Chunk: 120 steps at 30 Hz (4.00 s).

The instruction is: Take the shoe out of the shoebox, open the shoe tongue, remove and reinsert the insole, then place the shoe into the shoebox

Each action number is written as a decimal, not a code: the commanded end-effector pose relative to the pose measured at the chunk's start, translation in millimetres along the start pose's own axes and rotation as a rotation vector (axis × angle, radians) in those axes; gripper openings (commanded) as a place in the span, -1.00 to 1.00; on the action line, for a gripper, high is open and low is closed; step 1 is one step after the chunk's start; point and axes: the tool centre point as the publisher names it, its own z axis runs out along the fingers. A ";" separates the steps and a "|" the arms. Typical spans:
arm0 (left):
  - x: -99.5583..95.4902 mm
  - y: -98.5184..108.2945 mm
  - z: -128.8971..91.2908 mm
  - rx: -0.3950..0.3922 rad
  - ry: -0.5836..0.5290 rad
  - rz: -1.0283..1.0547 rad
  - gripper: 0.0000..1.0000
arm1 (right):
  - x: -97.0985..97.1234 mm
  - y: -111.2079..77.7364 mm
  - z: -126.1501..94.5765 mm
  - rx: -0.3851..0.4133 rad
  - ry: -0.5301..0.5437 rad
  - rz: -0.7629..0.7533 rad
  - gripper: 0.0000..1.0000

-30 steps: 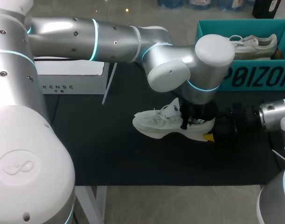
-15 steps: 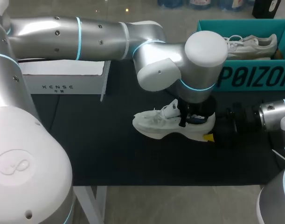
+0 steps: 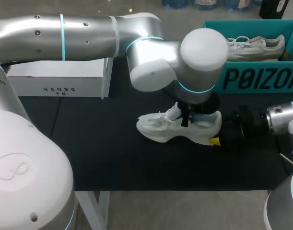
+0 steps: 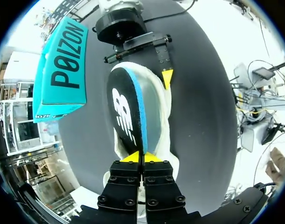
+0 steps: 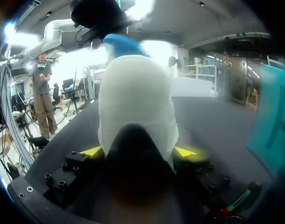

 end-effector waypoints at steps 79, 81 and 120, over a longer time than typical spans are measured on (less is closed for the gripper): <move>-14.0 -76.4 -21.2 0.194 -0.106 -0.080 -1.00 | -0.3 -5.1 5.1 0.001 0.000 0.001 -1.00; -16.9 -74.8 -32.5 0.231 -0.111 -0.097 -1.00 | -0.3 -5.1 5.1 0.001 0.000 0.001 -1.00; -88.6 11.0 -268.2 1.153 0.010 -0.131 -1.00 | -0.3 -5.1 5.1 0.001 0.000 0.001 -1.00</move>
